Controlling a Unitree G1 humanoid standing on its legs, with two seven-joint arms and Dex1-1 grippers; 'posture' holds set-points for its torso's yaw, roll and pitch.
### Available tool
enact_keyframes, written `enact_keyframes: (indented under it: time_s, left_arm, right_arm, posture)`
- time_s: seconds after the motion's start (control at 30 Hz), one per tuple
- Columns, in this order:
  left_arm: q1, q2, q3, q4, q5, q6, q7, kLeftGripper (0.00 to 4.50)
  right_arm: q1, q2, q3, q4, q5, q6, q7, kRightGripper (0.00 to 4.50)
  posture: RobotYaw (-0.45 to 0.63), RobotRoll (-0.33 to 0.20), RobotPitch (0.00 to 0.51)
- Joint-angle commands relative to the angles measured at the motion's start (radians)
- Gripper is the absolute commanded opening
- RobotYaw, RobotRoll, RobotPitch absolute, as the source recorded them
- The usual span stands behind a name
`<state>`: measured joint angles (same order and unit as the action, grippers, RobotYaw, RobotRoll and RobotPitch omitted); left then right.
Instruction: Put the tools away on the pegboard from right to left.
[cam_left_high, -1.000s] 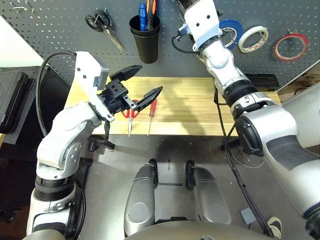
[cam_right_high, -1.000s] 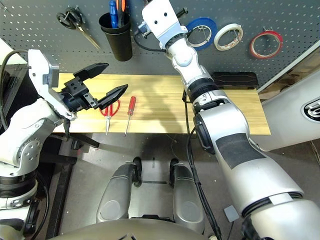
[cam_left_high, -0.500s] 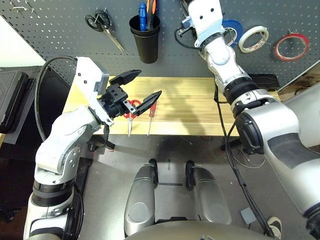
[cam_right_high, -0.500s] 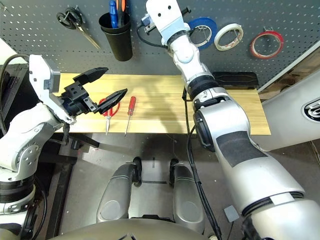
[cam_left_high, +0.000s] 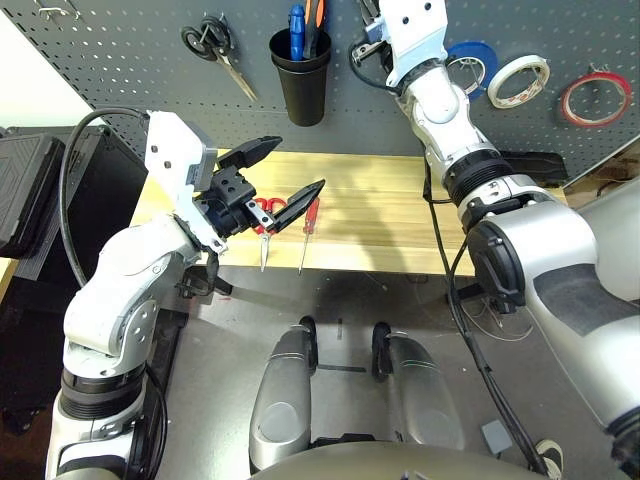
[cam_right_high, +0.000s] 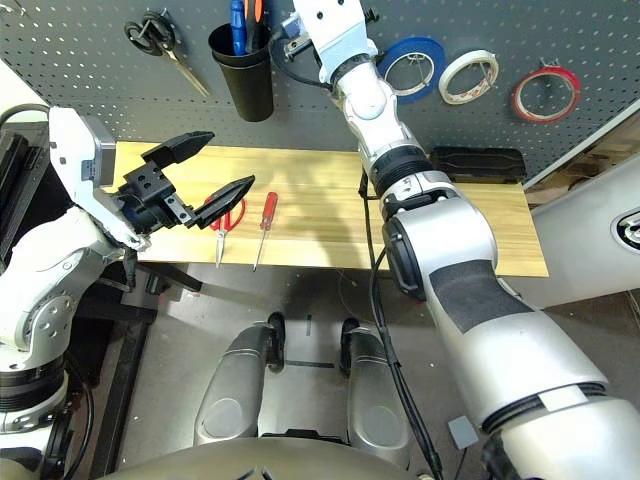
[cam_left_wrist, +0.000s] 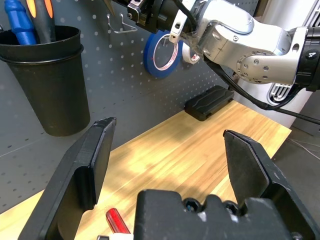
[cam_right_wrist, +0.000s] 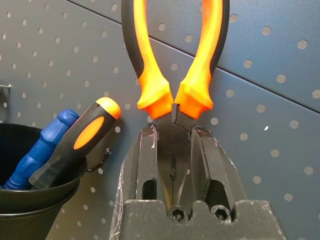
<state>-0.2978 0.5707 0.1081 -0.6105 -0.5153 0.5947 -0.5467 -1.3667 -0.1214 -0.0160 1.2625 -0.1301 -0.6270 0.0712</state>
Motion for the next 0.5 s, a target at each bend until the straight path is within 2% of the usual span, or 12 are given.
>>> enact_keyframes:
  time_s: [0.03,0.27,0.5]
  left_arm:
    - [0.016,0.008,-0.015,-0.036,-0.016,0.014,-0.005,4.5]
    - [0.019,0.035,0.006,-0.068,-0.049,0.062,-0.006,4.5]
    - [0.029,0.046,0.015,-0.12,-0.089,0.12,0.022,4.5]
  right_arm:
    - [-0.003,-0.007,-0.029,-0.013,0.029,-0.006,0.014,0.75]
    - [0.007,-0.018,-0.048,-0.033,0.058,-0.014,0.068,0.75]
    - [0.023,-0.03,-0.041,-0.044,0.044,-0.046,0.04,0.75]
  posture:
    - [0.22,0.0,0.224]
    - [0.23,0.0,0.245]
    - [0.26,0.0,0.267]
